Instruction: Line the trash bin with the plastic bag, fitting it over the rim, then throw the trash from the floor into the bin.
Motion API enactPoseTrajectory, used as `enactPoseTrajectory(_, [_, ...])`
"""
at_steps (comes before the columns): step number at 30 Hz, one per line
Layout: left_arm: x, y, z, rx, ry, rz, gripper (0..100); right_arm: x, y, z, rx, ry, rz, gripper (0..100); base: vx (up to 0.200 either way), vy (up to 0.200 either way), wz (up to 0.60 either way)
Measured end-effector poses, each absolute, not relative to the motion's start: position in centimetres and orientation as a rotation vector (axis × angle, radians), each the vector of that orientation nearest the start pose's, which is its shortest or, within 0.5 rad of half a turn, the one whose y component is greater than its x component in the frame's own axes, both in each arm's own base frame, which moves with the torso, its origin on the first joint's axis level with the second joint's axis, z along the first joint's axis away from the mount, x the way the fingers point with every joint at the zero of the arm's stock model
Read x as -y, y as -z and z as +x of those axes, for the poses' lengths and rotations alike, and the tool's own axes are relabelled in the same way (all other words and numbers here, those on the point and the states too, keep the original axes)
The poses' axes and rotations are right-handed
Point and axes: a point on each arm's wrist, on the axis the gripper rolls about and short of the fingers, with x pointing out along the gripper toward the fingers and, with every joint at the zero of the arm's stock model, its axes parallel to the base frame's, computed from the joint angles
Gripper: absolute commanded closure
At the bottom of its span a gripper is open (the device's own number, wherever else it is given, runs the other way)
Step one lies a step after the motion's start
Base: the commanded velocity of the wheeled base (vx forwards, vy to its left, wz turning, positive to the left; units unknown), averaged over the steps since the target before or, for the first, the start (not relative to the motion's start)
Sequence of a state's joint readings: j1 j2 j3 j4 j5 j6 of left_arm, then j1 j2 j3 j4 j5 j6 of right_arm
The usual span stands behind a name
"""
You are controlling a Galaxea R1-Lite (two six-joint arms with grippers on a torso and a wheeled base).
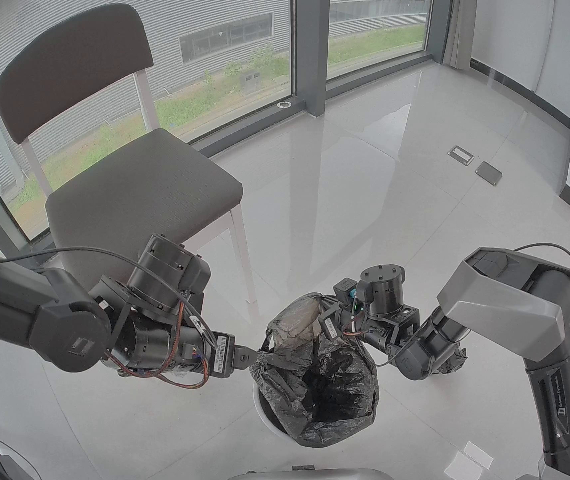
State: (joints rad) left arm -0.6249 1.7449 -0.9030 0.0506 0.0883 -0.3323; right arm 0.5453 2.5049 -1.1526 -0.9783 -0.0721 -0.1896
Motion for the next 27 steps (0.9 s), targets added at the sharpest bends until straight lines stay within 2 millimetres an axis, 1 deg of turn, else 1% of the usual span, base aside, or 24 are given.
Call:
enactPoseTrajectory(1, [16.8,-13.6,23.5,-0.913,0.353,0.008,0,-23.1,1.5,38.5,-0.317,-0.499,-0.300,100,0.000,0.000,0.00])
enactPoseTrajectory(2, [16.8,-13.6,23.5,-0.913,0.353,0.007,0,-23.1,1.5,38.5,-0.317,-0.499,-0.300,0,0.000,0.000,0.00])
enactPoseTrajectory(9, [17.0,-13.6,23.2,-0.909,0.354,0.011,0,-23.1,2.2,38.7,-0.324,-0.496,-0.296,0,0.000,0.000,0.00])
enactPoseTrajectory(17, [17.5,-13.3,23.2,-0.918,0.367,0.026,0,-23.0,2.0,38.5,-0.324,-0.485,-0.289,0,0.000,0.000,0.00])
enactPoseTrajectory(20, [17.8,-12.8,23.2,-0.931,0.373,0.043,0,-23.0,1.8,37.7,-0.335,-0.485,-0.296,0,0.000,0.000,0.00])
enactPoseTrajectory(27, [19.4,-10.6,23.9,-0.981,0.393,0.114,0,-22.6,0.7,34.9,-0.363,-0.508,-0.314,0,0.000,0.000,0.00])
